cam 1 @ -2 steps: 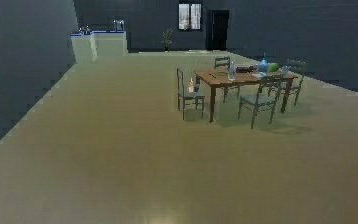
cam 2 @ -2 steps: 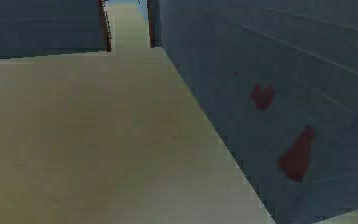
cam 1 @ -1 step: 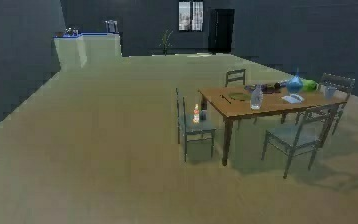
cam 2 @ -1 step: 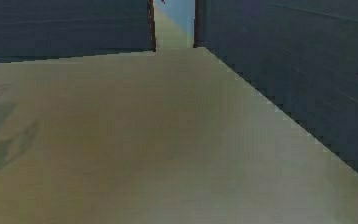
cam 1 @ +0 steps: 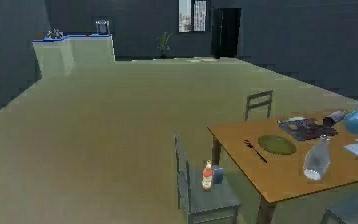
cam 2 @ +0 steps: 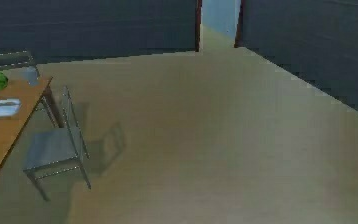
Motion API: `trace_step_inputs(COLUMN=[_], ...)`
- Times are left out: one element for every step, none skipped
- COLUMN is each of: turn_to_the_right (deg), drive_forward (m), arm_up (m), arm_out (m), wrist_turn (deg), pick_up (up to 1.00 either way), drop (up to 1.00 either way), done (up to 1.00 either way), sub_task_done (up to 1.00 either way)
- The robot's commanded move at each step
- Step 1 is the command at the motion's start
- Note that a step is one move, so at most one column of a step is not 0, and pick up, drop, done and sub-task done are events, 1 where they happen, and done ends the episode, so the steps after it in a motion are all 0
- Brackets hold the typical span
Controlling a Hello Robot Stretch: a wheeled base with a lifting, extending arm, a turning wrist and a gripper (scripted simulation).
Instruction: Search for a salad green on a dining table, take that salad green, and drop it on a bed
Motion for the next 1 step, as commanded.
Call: trace_step_inputs(turn_to_the_right=[45.0], drive_forward=[0.0], arm_up=[0.0], arm_out=[0.0], wrist_turn=[0.0], pick_up=[0.0], drop=[0.0], done=[0.0], sub_task_done=[0.0])
